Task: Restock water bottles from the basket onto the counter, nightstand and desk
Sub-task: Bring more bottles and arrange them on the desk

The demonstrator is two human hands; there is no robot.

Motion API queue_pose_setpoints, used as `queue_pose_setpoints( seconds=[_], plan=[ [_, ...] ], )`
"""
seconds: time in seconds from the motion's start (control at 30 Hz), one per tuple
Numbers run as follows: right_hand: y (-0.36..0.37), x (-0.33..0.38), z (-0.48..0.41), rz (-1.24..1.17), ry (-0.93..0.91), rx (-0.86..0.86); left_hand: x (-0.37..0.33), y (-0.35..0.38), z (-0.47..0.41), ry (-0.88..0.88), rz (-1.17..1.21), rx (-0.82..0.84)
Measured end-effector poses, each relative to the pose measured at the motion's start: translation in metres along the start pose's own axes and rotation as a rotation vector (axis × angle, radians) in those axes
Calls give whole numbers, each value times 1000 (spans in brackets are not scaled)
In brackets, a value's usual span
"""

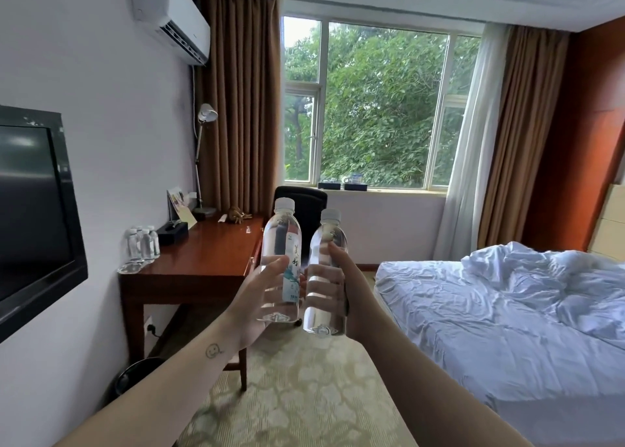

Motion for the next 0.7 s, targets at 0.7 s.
queue_pose_setpoints(
  seconds=[0.7],
  plan=[
    [-55, 25, -219, 167, 27, 8, 24, -44, -210, 37, -96, -43]
  ],
)
Point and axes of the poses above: each hand's wrist, its own z-axis away from the middle knuckle, its own y-axis out of the palm, x = y × z, the point moved 7 cm from there along -z, towards the middle knuckle, and after that the axes turned 5 degrees about -z, right-handed, at the moved point
